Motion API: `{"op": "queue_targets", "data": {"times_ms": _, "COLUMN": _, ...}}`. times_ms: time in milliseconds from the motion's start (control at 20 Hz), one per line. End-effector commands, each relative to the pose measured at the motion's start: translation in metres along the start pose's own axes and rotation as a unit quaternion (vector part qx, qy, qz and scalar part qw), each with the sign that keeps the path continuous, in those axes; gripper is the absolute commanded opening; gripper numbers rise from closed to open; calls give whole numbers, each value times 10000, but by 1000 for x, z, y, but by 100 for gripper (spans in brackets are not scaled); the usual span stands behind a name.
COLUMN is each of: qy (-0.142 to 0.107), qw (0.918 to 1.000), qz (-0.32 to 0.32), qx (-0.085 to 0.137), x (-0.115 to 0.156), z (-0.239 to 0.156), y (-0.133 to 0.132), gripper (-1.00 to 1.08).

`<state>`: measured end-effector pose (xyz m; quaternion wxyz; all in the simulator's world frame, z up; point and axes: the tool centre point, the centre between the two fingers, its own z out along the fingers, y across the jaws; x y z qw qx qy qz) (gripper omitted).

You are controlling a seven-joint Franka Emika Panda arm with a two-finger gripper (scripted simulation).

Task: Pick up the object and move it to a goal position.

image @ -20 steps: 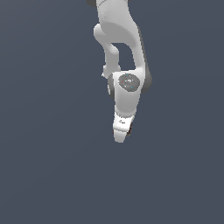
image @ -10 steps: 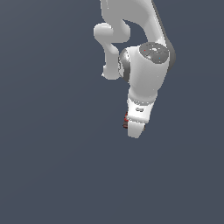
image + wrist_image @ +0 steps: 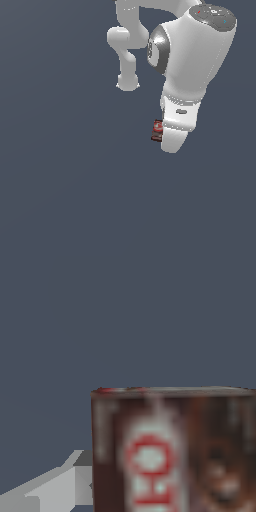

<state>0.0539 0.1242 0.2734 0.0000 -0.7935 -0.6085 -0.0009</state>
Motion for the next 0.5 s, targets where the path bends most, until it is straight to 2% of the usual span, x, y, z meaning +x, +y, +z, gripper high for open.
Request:
{"op": "queue_targets", "data": {"times_ms": 0, "qy": -4, "qw": 10000, "qz": 4, "qx": 6, "x": 4, "z": -10, "y": 2, "gripper": -100}}
{"op": "queue_targets", "data": {"times_ms": 450, "qy": -6, "qw": 10000, "qz": 5, "qx": 6, "x": 10, "z": -21, "y": 6, "gripper": -100}}
